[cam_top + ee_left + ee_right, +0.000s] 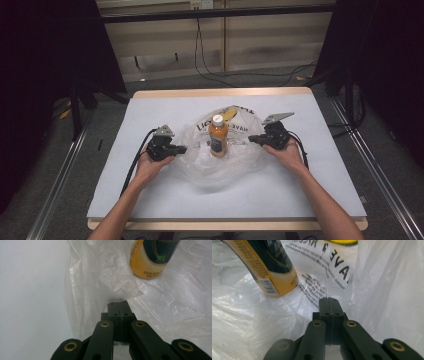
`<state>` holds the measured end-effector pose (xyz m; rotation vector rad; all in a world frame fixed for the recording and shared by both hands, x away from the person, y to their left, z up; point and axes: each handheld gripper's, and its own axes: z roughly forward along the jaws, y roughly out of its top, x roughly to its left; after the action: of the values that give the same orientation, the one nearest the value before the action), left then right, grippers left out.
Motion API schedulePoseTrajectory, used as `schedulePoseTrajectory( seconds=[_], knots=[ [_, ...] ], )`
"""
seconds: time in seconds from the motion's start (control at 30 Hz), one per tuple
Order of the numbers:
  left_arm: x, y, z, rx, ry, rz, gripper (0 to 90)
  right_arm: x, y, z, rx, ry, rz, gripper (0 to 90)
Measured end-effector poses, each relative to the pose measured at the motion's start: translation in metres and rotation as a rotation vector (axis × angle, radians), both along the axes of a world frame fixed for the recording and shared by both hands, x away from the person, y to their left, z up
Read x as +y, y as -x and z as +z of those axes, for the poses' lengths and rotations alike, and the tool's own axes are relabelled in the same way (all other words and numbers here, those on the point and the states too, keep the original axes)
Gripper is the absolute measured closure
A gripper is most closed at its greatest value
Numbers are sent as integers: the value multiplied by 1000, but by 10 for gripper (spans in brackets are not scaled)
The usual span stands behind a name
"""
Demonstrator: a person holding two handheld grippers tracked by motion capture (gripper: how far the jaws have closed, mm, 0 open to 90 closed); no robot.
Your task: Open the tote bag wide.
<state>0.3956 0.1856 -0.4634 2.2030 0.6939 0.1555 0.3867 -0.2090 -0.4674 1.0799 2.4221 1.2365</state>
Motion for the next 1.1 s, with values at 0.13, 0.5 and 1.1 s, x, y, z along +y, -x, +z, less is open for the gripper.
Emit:
schedulePoseTrajectory(
  seconds=[0.13,0.5,1.1],
  knots=[
    [0,4,5,-12,33,-1,900,-1,5,7,-27,-30,-5,900],
    [5,21,25,-83,153,-23,814,-8,24,26,-100,-95,-4,758],
    [22,43,47,-203,270,54,425,-20,58,53,-214,-200,-66,384]
  ],
)
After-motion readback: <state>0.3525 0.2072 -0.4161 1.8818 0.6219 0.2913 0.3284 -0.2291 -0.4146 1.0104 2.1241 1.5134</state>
